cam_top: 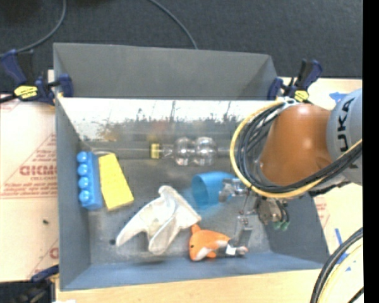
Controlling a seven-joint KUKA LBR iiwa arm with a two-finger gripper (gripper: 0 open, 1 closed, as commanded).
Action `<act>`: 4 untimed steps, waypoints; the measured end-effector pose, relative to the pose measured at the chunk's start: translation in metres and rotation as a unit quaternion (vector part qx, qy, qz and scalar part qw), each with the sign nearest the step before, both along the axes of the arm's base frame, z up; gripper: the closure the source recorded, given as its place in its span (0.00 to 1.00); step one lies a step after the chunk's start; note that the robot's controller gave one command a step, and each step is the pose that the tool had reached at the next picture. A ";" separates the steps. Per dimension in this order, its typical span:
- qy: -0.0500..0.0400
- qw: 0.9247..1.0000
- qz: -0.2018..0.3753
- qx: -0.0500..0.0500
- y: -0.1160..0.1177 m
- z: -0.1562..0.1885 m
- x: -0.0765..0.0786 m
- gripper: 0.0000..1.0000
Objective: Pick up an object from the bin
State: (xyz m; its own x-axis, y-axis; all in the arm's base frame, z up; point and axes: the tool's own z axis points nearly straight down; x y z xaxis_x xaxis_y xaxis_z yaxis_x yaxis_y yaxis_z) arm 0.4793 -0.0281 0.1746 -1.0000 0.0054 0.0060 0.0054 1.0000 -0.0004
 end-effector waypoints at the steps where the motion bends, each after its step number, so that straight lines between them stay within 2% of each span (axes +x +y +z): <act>1: -0.004 1.000 0.001 0.000 0.000 0.004 0.002 0.00; 2: -0.003 0.998 -0.062 0.000 -0.005 -0.104 -0.002 0.00; 3: -0.007 0.998 -0.061 0.000 0.003 -0.030 -0.005 0.00; 4: -0.001 0.986 -0.166 0.000 0.027 -0.076 0.000 0.00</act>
Offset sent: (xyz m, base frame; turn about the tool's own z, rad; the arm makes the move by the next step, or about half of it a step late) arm -0.0039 -0.0052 -0.1046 0.1264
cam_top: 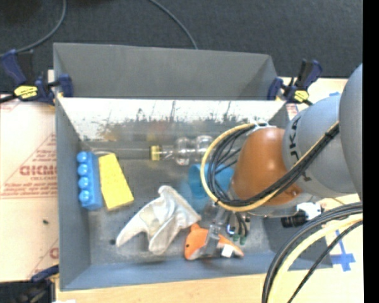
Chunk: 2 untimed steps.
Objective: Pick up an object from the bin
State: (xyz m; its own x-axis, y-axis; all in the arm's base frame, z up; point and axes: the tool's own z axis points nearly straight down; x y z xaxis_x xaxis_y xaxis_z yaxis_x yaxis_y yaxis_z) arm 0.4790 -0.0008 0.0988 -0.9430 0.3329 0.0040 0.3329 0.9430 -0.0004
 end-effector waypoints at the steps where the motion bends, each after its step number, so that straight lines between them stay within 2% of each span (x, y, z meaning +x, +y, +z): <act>1: -0.008 0.998 0.058 -0.001 -0.012 -0.028 -0.006 0.00; 2: -0.003 0.997 -0.076 0.000 0.018 -0.027 0.003 1.00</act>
Offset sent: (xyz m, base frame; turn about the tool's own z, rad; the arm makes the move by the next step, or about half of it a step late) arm 0.0013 0.0184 -0.0288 0.1566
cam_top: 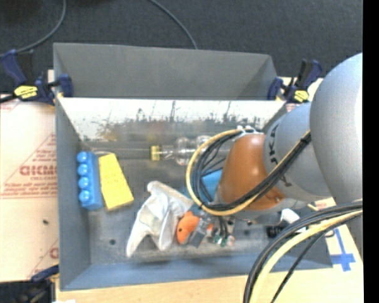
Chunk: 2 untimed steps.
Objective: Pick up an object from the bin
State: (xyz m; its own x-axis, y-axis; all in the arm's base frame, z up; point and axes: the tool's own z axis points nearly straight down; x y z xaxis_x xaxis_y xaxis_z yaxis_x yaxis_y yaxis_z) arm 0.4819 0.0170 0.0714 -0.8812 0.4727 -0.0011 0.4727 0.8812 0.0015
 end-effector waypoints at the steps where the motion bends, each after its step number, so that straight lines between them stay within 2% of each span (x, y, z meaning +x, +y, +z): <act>1: 0.000 1.000 0.000 0.000 0.000 0.000 0.000 1.00; 2: 0.000 1.000 0.001 0.000 0.000 0.001 0.000 1.00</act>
Offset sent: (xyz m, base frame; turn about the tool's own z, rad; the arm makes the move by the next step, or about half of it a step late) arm 0.0000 0.0000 0.0056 0.0000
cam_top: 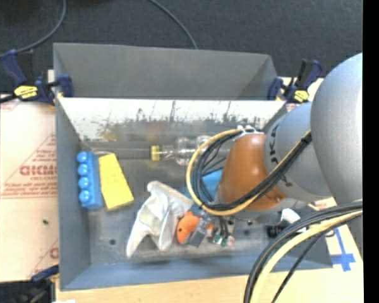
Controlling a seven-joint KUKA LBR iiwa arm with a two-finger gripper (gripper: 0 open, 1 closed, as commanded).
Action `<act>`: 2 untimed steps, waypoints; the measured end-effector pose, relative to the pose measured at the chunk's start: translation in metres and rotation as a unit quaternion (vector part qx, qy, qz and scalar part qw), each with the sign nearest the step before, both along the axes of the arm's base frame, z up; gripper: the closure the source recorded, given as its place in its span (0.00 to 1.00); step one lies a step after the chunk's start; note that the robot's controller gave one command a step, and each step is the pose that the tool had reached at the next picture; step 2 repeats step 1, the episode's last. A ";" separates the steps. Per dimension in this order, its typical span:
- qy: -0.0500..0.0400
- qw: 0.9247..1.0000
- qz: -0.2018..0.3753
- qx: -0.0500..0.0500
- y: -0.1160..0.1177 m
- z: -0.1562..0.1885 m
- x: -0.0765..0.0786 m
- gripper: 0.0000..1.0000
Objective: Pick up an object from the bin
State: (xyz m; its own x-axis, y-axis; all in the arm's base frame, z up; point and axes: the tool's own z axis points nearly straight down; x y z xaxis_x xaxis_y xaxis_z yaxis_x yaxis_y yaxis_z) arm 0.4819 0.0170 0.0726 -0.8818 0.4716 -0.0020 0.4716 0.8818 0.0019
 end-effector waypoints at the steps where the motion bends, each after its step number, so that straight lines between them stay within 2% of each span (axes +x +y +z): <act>1: 0.003 1.000 0.001 0.000 0.000 0.008 -0.002 1.00; 2: 0.003 1.000 0.001 0.000 0.000 0.008 -0.002 1.00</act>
Offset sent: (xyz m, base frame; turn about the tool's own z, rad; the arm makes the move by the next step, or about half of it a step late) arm -0.0002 0.0000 0.1067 0.0000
